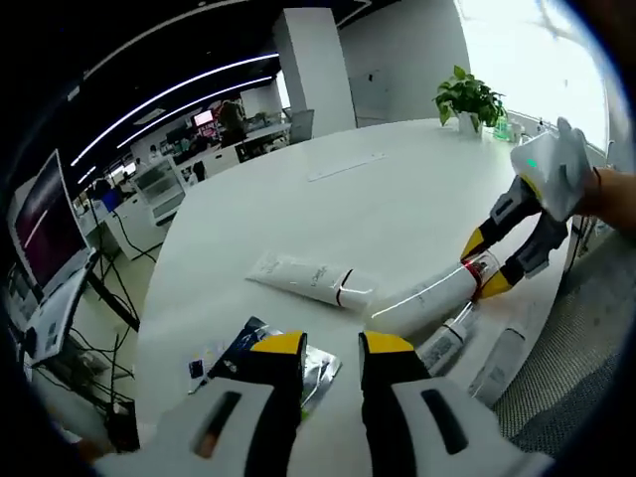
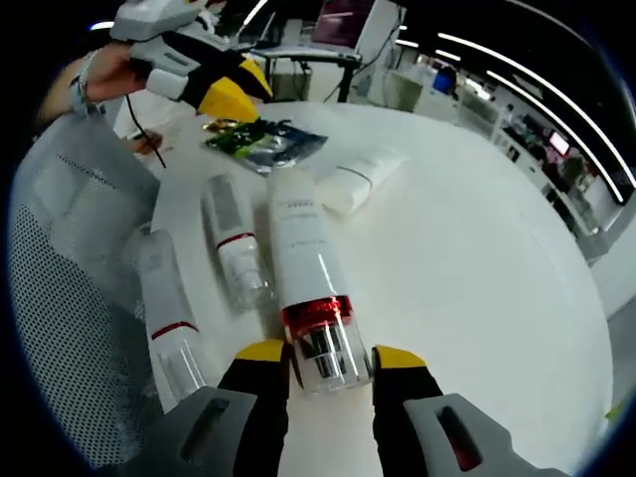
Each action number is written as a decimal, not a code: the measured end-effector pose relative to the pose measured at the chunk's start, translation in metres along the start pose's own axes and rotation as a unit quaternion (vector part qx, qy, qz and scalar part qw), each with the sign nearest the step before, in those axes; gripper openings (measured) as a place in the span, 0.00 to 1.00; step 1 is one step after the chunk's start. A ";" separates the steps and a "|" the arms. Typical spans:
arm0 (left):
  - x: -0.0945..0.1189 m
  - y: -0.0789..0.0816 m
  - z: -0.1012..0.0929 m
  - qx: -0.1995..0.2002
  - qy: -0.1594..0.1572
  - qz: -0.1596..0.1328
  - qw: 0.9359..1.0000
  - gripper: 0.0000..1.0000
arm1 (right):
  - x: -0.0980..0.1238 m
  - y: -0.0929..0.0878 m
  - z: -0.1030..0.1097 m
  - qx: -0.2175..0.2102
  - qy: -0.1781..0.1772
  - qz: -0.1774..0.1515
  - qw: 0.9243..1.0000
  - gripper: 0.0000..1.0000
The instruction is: Arrange the skincare products in the storage area until every visible bottle or jar stands upright without overlapping.
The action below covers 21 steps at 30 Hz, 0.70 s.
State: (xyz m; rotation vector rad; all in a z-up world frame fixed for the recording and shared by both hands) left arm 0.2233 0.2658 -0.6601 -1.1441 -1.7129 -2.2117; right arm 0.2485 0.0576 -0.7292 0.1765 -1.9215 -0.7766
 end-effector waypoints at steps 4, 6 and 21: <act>-0.003 0.000 -0.012 0.026 -0.049 -0.007 0.998 0.28 | 0.000 0.000 0.001 0.001 -0.002 -0.020 1.000 0.32; -0.002 0.000 -0.015 0.026 -0.066 -0.007 0.997 0.29 | 0.000 0.000 0.000 0.002 -0.001 -0.024 1.000 0.32; -0.016 0.024 -0.033 -0.085 -0.171 0.004 0.982 0.30 | 0.008 -0.010 -0.005 0.023 0.021 -0.035 0.999 0.29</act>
Point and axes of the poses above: the point that each gripper's makers call its tool centre point, and the gripper's own axes: x roughly backward along the fingers, z roughly to its left, y roughly out of its top, the point moved 5 cm from there along x, roughly backward along the fingers, and after that the axes turned 8 degrees about -y, right-handed, at the moved point
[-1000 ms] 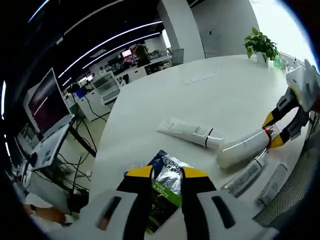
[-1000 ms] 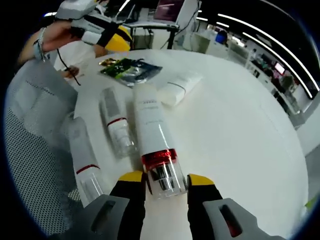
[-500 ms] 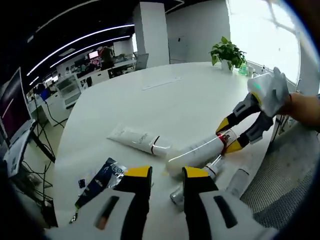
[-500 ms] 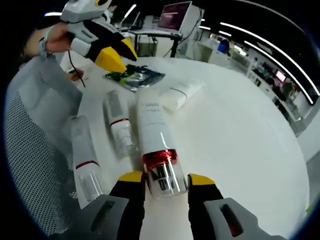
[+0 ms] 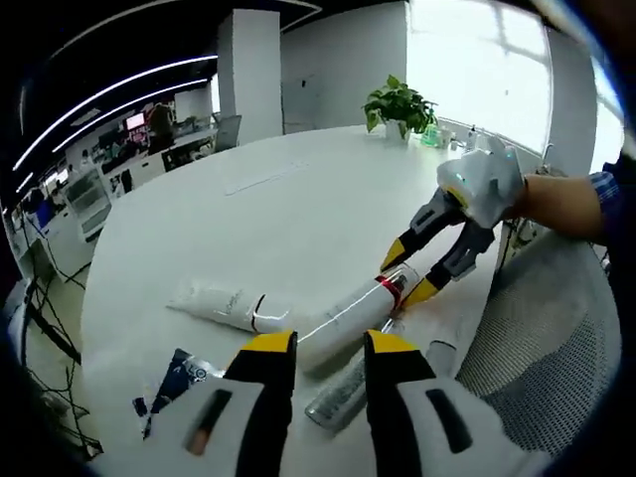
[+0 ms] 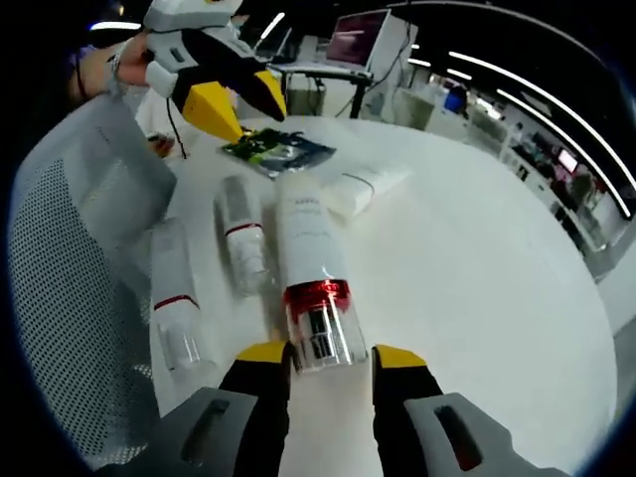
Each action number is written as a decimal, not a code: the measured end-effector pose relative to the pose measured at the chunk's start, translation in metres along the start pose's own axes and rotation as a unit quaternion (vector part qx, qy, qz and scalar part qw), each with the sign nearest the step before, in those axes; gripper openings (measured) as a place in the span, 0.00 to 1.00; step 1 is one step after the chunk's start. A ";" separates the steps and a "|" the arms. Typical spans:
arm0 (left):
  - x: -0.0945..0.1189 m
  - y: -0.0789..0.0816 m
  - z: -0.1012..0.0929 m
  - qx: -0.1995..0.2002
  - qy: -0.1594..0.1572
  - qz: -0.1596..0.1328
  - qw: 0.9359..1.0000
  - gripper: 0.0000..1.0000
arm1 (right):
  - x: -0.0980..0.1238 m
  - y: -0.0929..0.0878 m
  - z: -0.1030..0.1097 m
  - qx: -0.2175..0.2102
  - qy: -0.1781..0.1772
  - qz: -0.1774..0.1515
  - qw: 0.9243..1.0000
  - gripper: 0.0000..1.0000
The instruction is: Arrange the skincare products in the storage area until every visible bottle or jar stands upright without overlapping.
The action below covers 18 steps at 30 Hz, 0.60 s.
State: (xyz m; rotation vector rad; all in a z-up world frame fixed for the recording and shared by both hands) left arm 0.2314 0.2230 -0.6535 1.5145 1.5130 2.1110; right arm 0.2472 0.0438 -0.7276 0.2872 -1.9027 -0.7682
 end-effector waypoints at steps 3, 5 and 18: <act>-0.013 -0.008 0.013 -0.027 0.002 0.042 0.999 0.31 | -0.002 -0.001 -0.001 -0.010 0.012 -0.006 1.000 0.28; -0.024 -0.013 0.018 -0.009 -0.012 0.067 0.998 0.32 | -0.003 -0.001 -0.004 -0.019 0.021 -0.003 1.000 0.30; -0.038 -0.024 0.020 -0.060 -0.034 0.089 0.994 0.36 | -0.006 -0.002 -0.001 -0.022 0.062 -0.018 0.998 0.26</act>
Point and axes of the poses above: the point that each gripper's makers call its tool centre point, and the gripper's own axes: x roughly backward along the fingers, z roughly to its left, y roughly out of its top, the point moved 5 cm from there along x, roughly backward along the fingers, and after that the axes turned 8 degrees about -y, right-handed, at the moved point
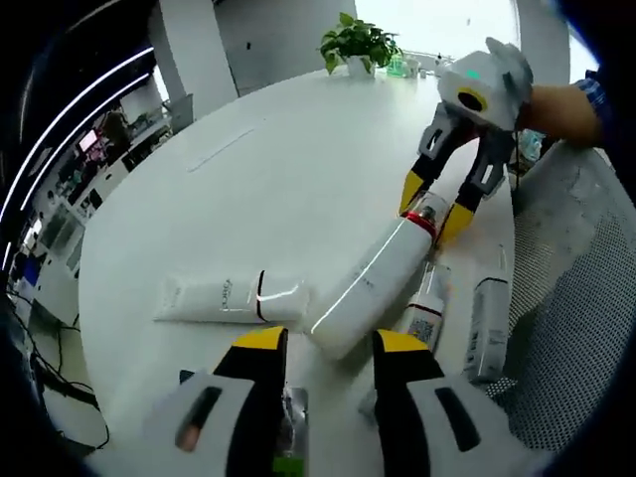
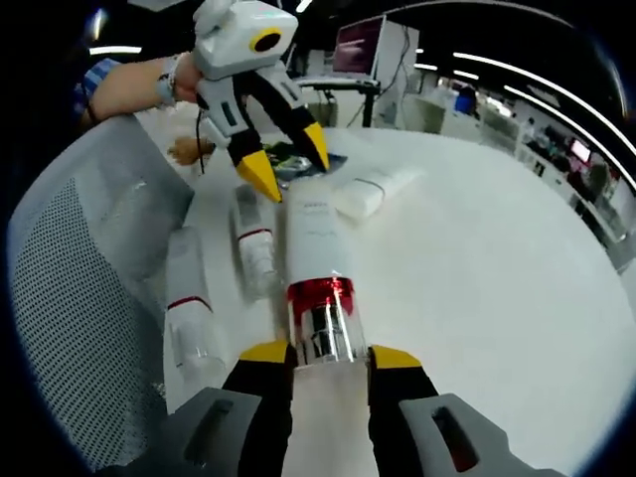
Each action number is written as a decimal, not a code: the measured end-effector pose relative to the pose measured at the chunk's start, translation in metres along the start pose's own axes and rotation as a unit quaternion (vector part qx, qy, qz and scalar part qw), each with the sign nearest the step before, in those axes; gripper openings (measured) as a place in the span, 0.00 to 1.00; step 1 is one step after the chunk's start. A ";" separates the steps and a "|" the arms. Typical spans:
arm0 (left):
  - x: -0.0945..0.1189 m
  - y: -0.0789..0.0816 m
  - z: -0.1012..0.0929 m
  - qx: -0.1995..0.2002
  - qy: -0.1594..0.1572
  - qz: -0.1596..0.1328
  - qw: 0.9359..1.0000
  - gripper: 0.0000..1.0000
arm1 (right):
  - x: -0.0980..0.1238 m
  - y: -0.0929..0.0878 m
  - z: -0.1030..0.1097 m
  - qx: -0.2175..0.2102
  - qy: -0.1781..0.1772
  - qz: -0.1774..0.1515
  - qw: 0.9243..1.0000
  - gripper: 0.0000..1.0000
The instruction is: Arrange the skincare products in the storage area until every visible bottle or jar stands upright without overlapping.
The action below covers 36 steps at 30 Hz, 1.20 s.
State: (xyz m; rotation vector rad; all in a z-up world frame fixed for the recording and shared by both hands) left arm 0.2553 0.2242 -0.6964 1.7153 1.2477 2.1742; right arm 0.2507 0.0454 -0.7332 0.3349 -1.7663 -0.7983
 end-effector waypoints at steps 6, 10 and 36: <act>-0.009 0.001 -0.007 -0.034 -0.009 0.002 0.999 0.35 | 0.006 0.003 -0.008 0.073 0.001 0.031 0.997 0.25; -0.013 0.003 -0.007 -0.045 -0.013 0.004 0.999 0.35 | 0.017 0.021 -0.014 0.082 0.007 0.020 0.996 0.25; 0.001 0.052 -0.017 -0.003 -0.049 -0.141 0.989 0.32 | 0.042 0.147 -0.007 0.296 0.019 -0.015 0.955 0.30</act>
Point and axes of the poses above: the point that each gripper's makers call its tool centre point, and the gripper's own axes: x roughly backward along the fingers, z roughly to its left, y roughly out of its top, the point moved 5 cm from there along x, roughly backward along the fingers, and after that the axes turned 8 degrees about -y, right-handed, at the moved point
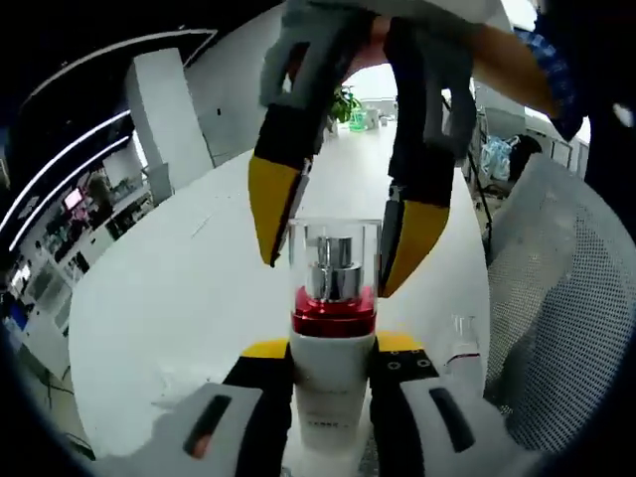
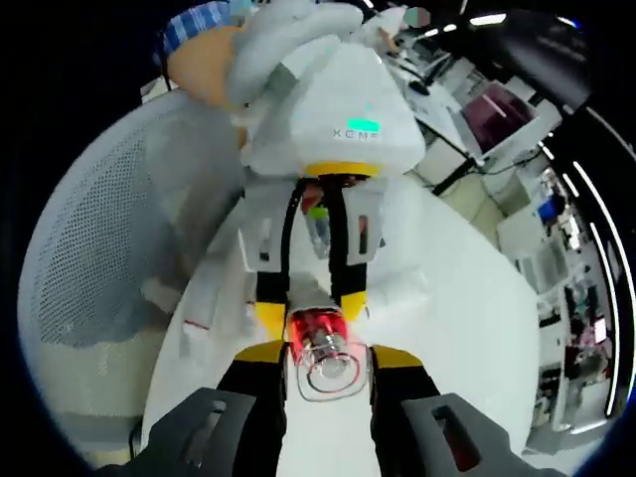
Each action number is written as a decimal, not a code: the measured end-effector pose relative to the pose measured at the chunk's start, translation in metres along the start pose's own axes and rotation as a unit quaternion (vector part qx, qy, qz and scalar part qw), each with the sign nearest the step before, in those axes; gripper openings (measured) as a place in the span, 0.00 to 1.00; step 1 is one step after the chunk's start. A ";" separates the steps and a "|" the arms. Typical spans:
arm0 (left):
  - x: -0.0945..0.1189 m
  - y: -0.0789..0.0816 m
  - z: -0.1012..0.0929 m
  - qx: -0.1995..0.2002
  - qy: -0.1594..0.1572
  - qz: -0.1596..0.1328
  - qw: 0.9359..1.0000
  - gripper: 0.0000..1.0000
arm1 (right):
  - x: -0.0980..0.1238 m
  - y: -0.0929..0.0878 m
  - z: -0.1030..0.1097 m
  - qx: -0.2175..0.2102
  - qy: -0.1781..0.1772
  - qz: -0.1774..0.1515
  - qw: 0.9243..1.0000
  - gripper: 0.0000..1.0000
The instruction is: Arrange the skincare products in the storage area until every visible bottle or jar stands upright without overlapping.
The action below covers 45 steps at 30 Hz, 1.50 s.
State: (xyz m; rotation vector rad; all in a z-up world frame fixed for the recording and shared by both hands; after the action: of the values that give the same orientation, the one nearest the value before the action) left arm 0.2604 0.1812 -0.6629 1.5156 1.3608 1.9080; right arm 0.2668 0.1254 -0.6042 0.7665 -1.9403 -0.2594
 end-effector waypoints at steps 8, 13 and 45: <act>0.013 -0.009 0.013 0.046 0.021 -0.027 0.998 0.32 | 0.009 -0.014 -0.006 -0.370 -0.114 -0.159 0.908 0.31; 0.011 -0.008 0.010 0.052 0.018 -0.036 0.998 0.32 | -0.013 -0.017 0.009 -0.506 -0.107 -0.165 0.840 0.34; 0.010 -0.030 -0.002 0.062 0.002 -0.040 0.997 0.26 | -0.028 0.006 0.023 -0.362 -0.210 -0.120 0.900 0.27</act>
State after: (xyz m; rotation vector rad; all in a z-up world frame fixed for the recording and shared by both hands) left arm 0.2467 0.2023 -0.6824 1.4903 1.5429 1.8088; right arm 0.2536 0.1442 -0.6327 0.4568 -1.9110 -1.3095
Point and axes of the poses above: the point that each gripper's makers call its tool centre point, and the gripper's own axes: x roughly backward along the fingers, z roughly to its left, y roughly out of its top, the point moved 5 cm from there along x, roughly backward along the fingers, and after that the axes turned 8 degrees about -y, right-handed, at the moved point
